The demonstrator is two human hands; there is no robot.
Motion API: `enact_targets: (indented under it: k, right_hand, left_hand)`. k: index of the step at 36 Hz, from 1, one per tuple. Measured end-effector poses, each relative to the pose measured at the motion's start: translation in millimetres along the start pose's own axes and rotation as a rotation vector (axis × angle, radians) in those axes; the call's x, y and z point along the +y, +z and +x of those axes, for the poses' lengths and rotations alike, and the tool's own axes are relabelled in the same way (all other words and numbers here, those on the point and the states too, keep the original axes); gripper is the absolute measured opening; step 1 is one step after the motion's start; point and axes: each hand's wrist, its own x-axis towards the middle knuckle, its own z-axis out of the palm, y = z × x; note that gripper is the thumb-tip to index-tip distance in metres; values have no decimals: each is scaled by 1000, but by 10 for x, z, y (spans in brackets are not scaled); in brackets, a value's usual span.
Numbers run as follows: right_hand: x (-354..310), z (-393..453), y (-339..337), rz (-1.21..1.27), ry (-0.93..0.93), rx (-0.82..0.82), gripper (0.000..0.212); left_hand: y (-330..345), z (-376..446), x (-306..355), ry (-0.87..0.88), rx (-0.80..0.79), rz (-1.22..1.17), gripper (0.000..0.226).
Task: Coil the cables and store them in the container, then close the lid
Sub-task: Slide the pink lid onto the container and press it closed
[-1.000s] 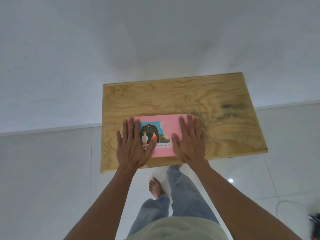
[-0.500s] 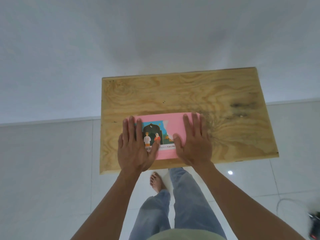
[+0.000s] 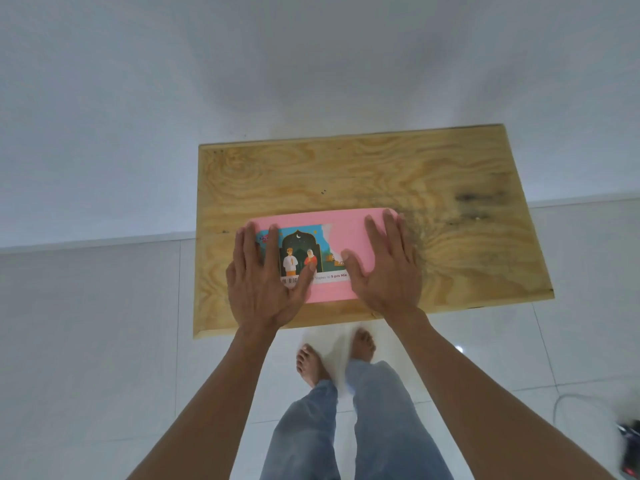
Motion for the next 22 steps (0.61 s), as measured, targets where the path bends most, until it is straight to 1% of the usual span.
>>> enact_targets:
  k: [2,5,9,12,16,22]
  right_hand:
    - [-4,-12,-38,15,43,-18,69]
    - [45,-93,-110,86,145,-28,67]
    - [134,-200,-139,299,213,-97,69]
    - [134,-227,-86,364,188,-29,70]
    - [126,-234,-21,416,173,72,66]
    - [156,-209,19,509,192,98,64]
  left_hand:
    - [-37,-24,26,-46,18,4,84]
    - [-54,-108,66,-175,39,-87,81]
    - [-2,-188,89,-263,41,-238,83]
    - [-12,-196,98,-269,66,-285,81]
    - [23,-204,92,-245,122,-287,79]
    - [91,-193,88,-225,177,-282,85]
